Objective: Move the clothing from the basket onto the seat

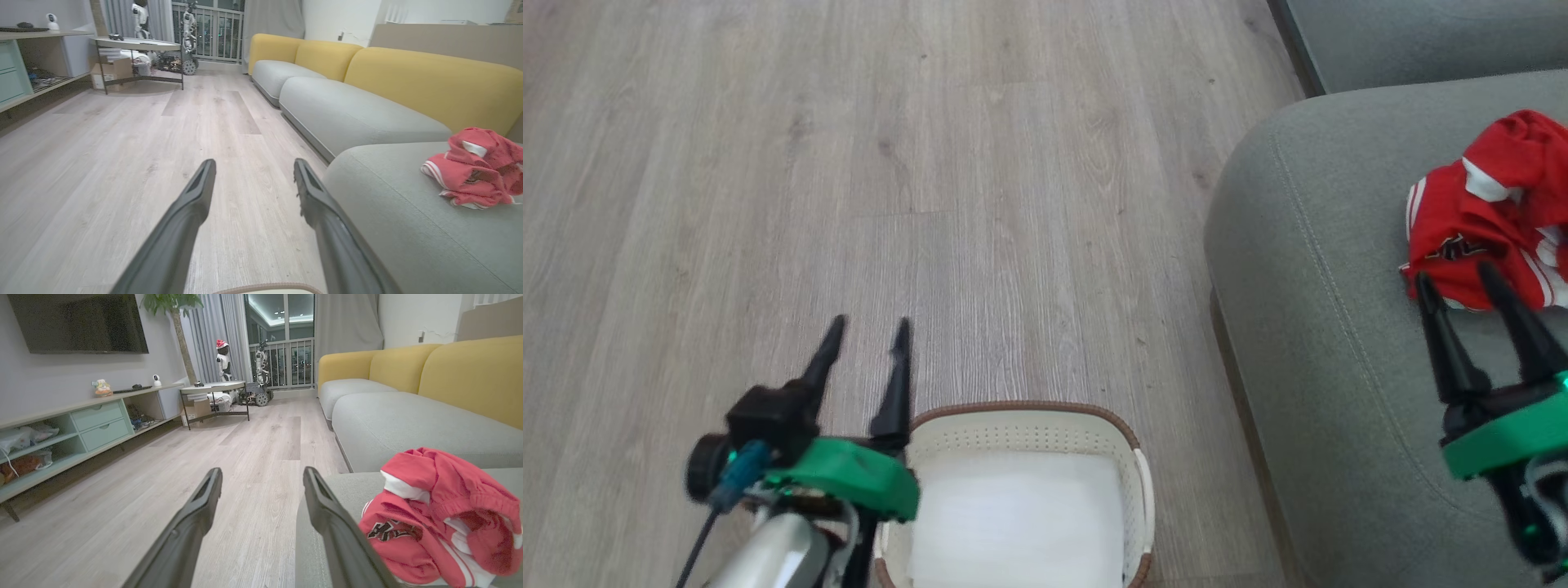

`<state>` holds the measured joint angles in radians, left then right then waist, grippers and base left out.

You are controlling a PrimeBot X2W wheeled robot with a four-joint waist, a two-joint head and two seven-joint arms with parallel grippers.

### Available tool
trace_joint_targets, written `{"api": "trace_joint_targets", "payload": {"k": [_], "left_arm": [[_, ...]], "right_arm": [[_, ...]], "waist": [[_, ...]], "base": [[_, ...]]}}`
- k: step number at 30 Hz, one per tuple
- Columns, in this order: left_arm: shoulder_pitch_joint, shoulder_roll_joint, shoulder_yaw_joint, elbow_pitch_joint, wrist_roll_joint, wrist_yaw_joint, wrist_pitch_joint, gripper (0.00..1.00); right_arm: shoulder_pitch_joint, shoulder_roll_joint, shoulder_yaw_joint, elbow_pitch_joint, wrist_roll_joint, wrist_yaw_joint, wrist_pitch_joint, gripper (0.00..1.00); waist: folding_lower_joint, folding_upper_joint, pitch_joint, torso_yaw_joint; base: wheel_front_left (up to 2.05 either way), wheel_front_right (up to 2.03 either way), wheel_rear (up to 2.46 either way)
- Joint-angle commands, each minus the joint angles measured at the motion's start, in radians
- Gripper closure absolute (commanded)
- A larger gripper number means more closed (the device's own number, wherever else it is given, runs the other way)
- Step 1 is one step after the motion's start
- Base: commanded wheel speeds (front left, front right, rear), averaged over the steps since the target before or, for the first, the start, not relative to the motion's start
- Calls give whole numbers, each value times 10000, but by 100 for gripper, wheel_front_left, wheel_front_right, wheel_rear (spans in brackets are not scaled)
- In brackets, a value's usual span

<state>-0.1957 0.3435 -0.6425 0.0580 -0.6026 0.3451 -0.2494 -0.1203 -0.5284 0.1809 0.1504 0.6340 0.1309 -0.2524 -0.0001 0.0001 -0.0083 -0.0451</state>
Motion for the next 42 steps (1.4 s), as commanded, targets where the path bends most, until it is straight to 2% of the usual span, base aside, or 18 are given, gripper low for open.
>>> {"api": "trace_joint_targets", "payload": {"k": [1, 5, 6, 10, 15, 17, 26, 35, 42], "left_arm": [[-231, 193, 799, -382, 235, 34, -124, 0], [184, -112, 1449, -382, 754, -252, -124, 0], [361, -330, 1842, -425, 1170, -362, -124, 0], [759, -731, 2439, -243, 1778, -763, -124, 0], [999, -1170, 2994, 2, 2219, -1141, -124, 0], [1115, -1410, 3351, 101, 2445, -1162, -124, 0], [1467, -2261, 4415, 86, 3298, -1787, -124, 0], [1632, -2615, 4754, 172, 3919, -2273, -124, 0], [1652, -2752, 4943, 301, 4212, -2475, -124, 0]], "right_arm": [[150, 148, -277, -576, -225, -2, -93, 0], [693, 1075, -933, -1056, -654, -2, -93, 0], [922, 1476, -1113, -1163, -838, -2, -93, 0], [1284, 1998, -1044, -1263, -1078, -2, -93, 0], [1366, 2236, -783, -1270, -1223, -2, -93, 0], [1357, 2315, -705, -1307, -1292, -2, -93, 0], [1358, 2296, -485, -1366, -1444, -2, -93, 0], [1345, 2297, -491, -1328, -1541, -2, -93, 0], [1304, 2277, -452, -1276, -1556, -2, -93, 0]], "waist": [[1, -1, -5, 52], [1, -1, 37, 143], [1, -1, 64, 185], [1, -1, 134, 246], [1, -1, 164, 237], [1, -1, 165, 240], [1, -1, 160, 284], [1, -1, 150, 268], [1, -1, 149, 223]], "base": [[0, 0, 0], [0, 0, 0], [0, 0, 0], [0, 0, 0], [0, 0, 0], [0, 0, 0], [0, 0, 0], [0, 0, 0], [0, 0, 0]]}}
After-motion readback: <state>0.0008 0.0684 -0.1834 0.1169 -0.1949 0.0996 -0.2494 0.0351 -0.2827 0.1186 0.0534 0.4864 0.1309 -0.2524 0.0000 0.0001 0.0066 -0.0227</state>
